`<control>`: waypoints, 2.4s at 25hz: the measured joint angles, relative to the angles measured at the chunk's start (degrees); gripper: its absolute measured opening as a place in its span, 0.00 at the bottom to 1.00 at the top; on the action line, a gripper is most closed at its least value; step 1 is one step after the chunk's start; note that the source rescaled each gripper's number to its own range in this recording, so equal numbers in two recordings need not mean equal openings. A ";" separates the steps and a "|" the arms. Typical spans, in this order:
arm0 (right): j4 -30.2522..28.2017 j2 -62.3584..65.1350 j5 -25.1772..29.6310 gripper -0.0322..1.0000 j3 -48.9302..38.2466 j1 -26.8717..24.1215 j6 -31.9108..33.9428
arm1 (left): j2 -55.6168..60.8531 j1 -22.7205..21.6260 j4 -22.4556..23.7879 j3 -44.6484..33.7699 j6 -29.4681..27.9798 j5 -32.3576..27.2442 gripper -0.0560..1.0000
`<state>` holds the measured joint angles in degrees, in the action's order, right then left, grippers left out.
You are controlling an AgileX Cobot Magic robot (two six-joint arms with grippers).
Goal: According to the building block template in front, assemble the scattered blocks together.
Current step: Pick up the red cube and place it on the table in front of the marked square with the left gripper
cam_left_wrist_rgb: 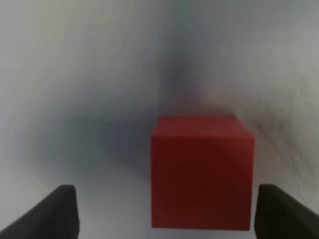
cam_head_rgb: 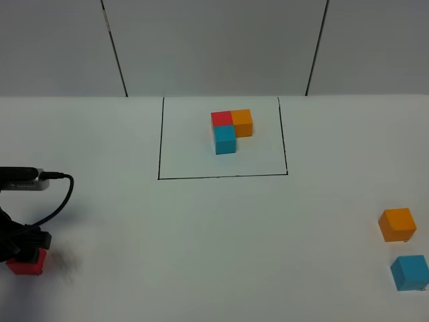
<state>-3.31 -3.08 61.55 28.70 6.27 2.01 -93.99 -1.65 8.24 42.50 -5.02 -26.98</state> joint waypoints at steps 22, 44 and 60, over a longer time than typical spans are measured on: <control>0.00 0.00 0.00 0.72 0.00 0.00 0.00 | -5.25 0.00 0.00 0.10 0.00 5.05 0.79; 0.00 0.00 -0.04 0.72 0.00 0.00 0.00 | -5.25 0.00 0.97 0.10 -0.06 5.67 0.06; 0.00 0.00 -0.04 0.72 0.00 0.00 0.00 | -5.25 0.00 1.14 0.10 -3.06 6.68 0.06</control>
<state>-3.31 -3.08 61.51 28.70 6.27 2.01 -99.23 -1.65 9.38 42.60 -8.08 -20.30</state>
